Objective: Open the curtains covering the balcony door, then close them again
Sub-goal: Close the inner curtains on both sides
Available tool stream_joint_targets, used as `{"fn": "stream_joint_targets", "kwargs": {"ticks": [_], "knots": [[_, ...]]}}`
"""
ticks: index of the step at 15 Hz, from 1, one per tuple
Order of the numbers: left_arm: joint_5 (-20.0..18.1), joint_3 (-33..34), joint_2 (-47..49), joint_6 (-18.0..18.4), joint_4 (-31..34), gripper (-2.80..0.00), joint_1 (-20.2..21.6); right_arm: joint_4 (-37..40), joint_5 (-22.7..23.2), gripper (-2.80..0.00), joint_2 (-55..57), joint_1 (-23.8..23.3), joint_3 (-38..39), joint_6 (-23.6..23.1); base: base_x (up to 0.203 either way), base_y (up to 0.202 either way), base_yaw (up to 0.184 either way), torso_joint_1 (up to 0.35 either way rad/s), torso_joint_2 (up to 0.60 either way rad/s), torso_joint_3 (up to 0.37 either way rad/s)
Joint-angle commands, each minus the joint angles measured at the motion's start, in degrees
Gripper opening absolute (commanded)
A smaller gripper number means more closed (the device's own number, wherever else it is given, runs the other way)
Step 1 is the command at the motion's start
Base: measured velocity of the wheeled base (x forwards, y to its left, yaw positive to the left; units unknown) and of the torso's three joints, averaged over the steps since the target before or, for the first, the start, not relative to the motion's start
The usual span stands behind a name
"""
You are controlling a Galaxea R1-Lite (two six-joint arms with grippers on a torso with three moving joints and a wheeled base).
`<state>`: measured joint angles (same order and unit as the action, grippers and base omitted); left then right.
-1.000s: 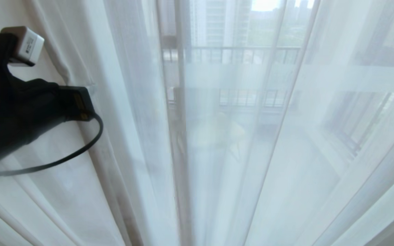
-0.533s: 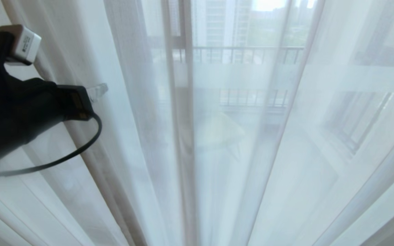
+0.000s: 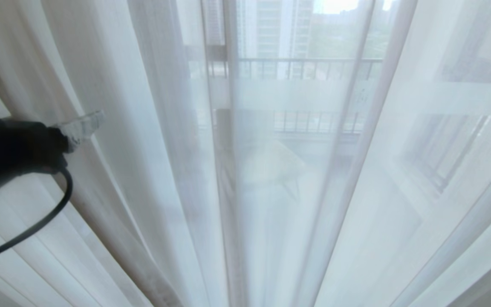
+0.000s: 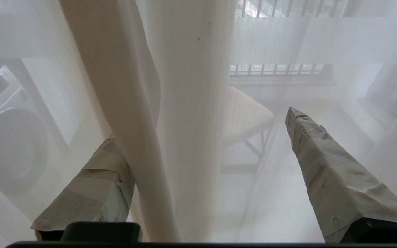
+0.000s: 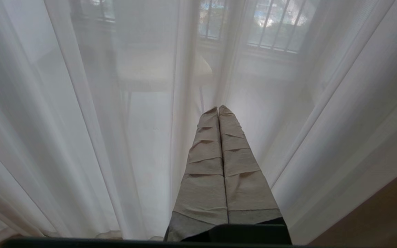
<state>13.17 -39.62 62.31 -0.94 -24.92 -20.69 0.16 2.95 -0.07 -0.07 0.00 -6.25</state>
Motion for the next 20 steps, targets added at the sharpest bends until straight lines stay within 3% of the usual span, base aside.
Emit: {"fn": "stream_joint_targets", "kwargs": {"ticks": [1,10,20], "knots": [[0.10,1.51,-6.59,-0.03,2.06,0.00,0.03,0.02,0.02,-2.80,0.07,0.06,0.00,-0.07,0.000,0.000,0.000,0.000,0.00,0.000],[0.15,4.93,-30.20,-0.03,24.69,0.00,0.03,0.02,0.04,-2.80,0.07,0.04,0.00,-0.07,0.000,0.000,0.000,0.000,0.00,0.000],[2.47,6.84,-31.89,-0.29,24.83,0.00,0.03,-0.07,0.04,-2.80,0.07,-0.01,0.00,-0.05,0.000,0.000,0.000,0.000,0.00,0.000]]}}
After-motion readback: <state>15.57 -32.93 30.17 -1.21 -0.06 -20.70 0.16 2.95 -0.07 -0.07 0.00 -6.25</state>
